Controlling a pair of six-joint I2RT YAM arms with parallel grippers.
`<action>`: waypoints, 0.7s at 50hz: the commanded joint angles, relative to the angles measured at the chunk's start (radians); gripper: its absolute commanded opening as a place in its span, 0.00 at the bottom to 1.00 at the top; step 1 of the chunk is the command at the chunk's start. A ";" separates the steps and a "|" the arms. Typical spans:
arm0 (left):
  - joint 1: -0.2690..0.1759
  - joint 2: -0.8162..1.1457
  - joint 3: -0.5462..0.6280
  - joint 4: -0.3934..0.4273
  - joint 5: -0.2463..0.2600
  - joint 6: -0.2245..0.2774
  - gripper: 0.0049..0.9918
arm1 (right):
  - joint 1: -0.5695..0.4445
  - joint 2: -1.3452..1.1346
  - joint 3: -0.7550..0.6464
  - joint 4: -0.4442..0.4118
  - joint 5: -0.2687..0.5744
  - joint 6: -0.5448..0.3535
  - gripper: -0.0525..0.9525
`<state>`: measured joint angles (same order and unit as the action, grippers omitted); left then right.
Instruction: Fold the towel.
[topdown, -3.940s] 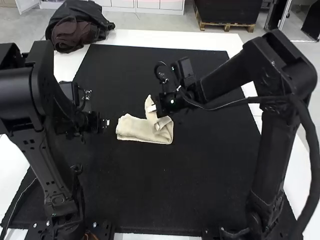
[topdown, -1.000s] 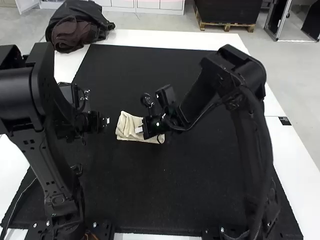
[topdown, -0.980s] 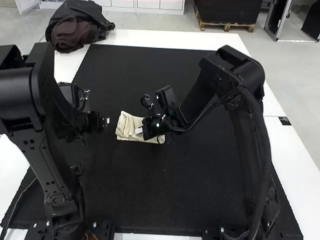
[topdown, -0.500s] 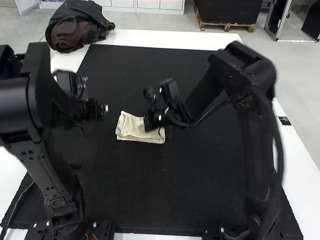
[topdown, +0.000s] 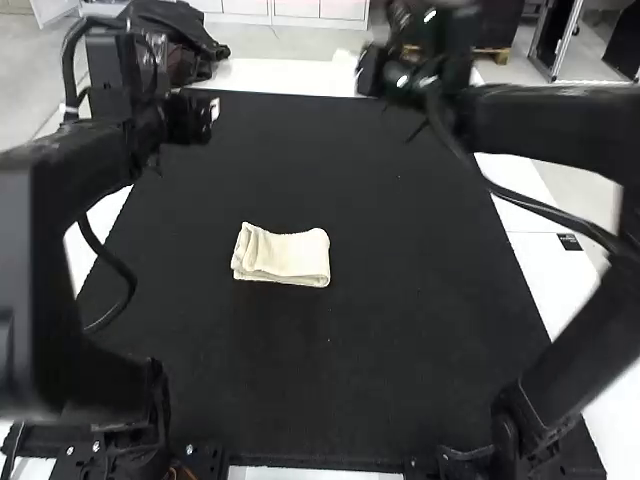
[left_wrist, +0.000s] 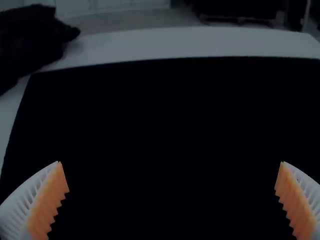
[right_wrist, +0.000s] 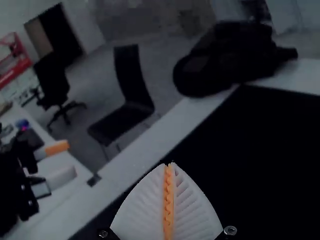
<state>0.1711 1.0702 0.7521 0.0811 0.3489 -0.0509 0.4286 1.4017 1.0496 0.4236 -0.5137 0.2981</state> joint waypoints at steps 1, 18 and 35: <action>-0.078 -0.088 0.029 -0.004 0.012 -0.061 0.98 | -0.050 -0.170 -0.059 0.014 -0.075 0.067 0.03; -0.412 -0.349 -0.074 0.019 -0.218 -0.104 0.98 | -0.195 -0.736 -0.353 0.055 -0.120 0.157 0.03; -0.371 -0.664 -0.168 0.008 -0.251 -0.109 0.98 | -0.300 -1.235 -0.482 -0.022 -0.117 0.228 0.03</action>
<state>-0.2234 0.4675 0.5854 0.0937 0.1307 -0.1474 0.1555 0.2569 0.5777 0.4110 -0.6224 0.4873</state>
